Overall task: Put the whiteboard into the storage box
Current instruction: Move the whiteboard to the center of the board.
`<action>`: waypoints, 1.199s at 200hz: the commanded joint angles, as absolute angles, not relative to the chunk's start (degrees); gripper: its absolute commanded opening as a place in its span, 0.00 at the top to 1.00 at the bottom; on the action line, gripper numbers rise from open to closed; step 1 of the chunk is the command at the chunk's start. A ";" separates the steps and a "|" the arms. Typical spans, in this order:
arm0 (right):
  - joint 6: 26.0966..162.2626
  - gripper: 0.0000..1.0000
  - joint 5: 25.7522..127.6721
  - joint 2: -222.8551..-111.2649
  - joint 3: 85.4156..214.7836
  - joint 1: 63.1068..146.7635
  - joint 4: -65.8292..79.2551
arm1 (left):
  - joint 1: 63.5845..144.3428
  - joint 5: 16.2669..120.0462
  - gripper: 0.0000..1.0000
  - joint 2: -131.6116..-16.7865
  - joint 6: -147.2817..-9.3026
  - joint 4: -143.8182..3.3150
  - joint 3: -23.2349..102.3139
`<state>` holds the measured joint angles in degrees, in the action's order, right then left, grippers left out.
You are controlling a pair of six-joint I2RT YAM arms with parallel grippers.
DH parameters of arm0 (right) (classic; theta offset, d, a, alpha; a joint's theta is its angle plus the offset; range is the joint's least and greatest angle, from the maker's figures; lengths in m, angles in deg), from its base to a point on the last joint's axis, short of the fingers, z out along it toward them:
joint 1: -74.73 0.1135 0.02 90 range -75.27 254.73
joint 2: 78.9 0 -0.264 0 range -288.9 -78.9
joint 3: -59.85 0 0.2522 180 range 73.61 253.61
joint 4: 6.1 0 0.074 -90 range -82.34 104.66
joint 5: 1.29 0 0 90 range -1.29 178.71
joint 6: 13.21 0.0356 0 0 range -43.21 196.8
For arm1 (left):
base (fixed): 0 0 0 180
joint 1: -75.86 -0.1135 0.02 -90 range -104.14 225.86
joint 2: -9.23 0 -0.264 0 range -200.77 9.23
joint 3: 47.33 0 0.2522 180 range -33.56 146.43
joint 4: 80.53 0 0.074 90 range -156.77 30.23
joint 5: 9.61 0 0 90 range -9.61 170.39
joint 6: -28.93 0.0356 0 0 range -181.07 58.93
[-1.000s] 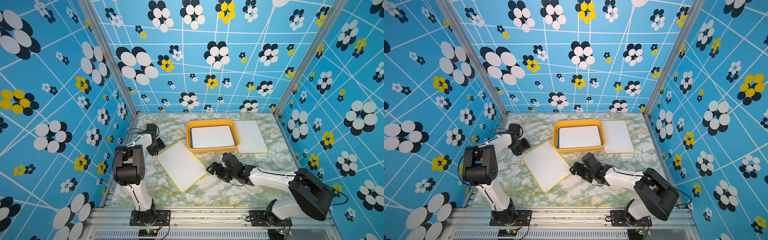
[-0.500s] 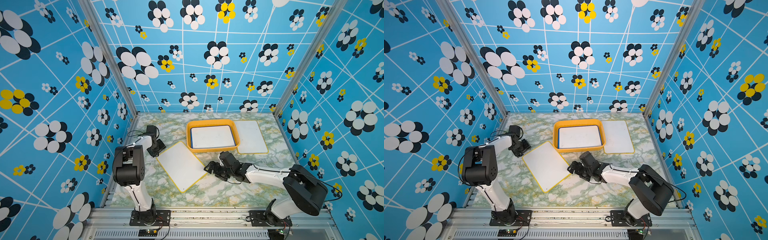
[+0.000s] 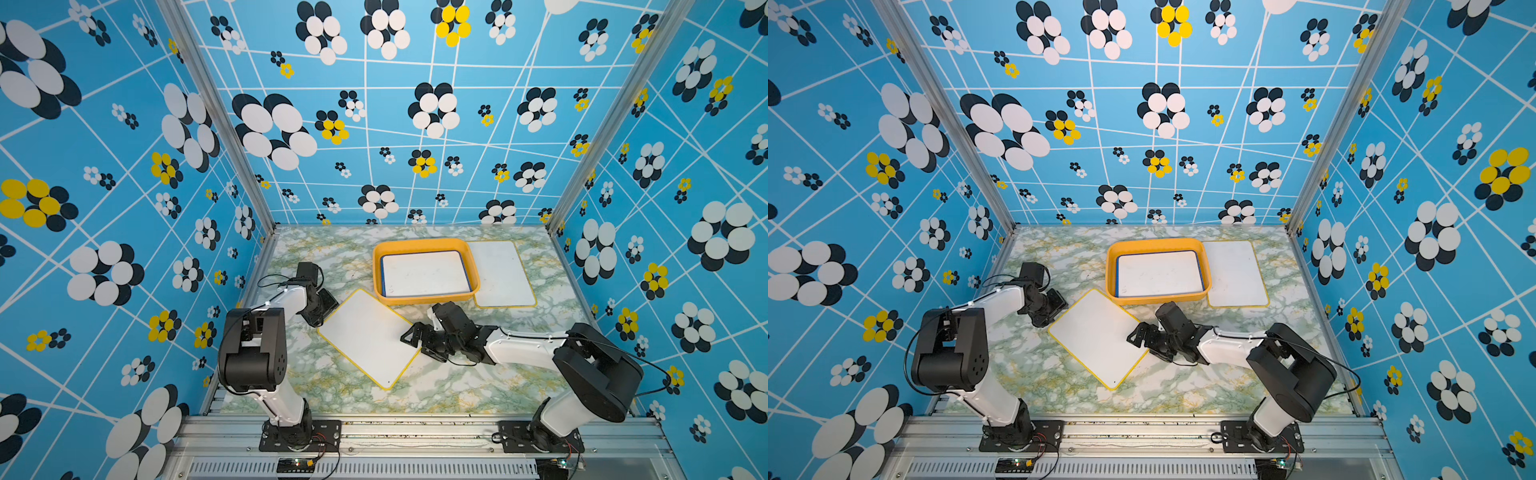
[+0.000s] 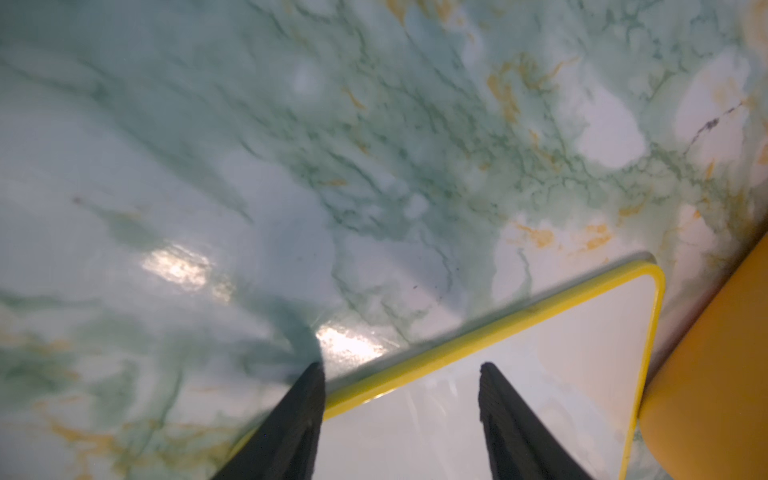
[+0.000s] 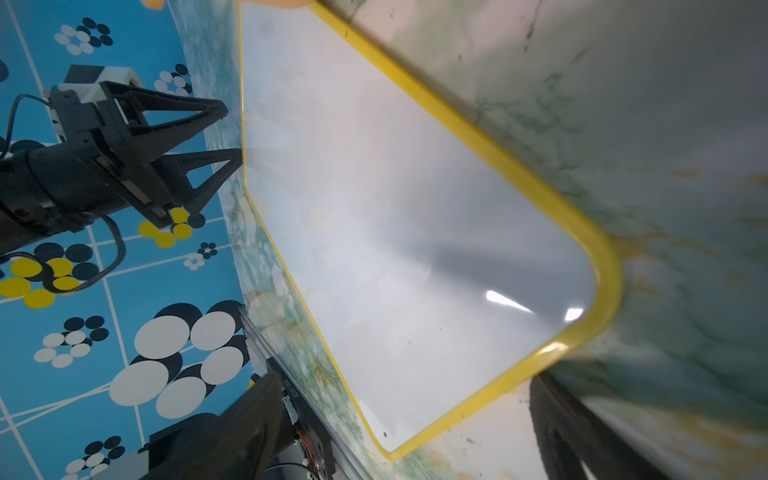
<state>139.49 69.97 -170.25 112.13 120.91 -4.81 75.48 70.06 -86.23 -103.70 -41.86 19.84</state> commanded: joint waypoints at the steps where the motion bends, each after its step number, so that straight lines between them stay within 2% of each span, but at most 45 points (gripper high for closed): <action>1: 140.56 0.05 71.40 -169.60 110.17 121.31 -1.37 | 76.60 66.80 0.38 -84.57 -105.58 -34.87 15.94; 55: 141.25 0.04 75.80 -163.05 104.47 119.49 0.17 | 80.28 63.78 0.38 -77.36 -106.95 -32.99 11.52; 98: 136.16 0.04 79.13 -160.34 105.77 119.38 9.15 | 85.33 63.33 0.38 -73.41 -108.55 -32.72 7.41; 139: 133.28 0.03 83.24 -156.85 105.68 119.38 16.72 | 90.82 60.64 0.37 -69.95 -114.59 -39.27 -0.62; 186: 133.40 0.03 83.88 -155.26 103.98 119.38 18.62 | 96.82 61.80 0.37 -69.00 -117.30 -40.49 -2.13; 240: 135.81 0.03 82.12 -152.82 102.09 119.38 19.91 | 98.60 62.11 0.36 -70.68 -116.97 -41.27 -1.58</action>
<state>134.27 83.89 -153.81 104.98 119.22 14.80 97.01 63.41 -67.41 -115.99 -43.04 1.00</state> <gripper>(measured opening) 0.968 0.633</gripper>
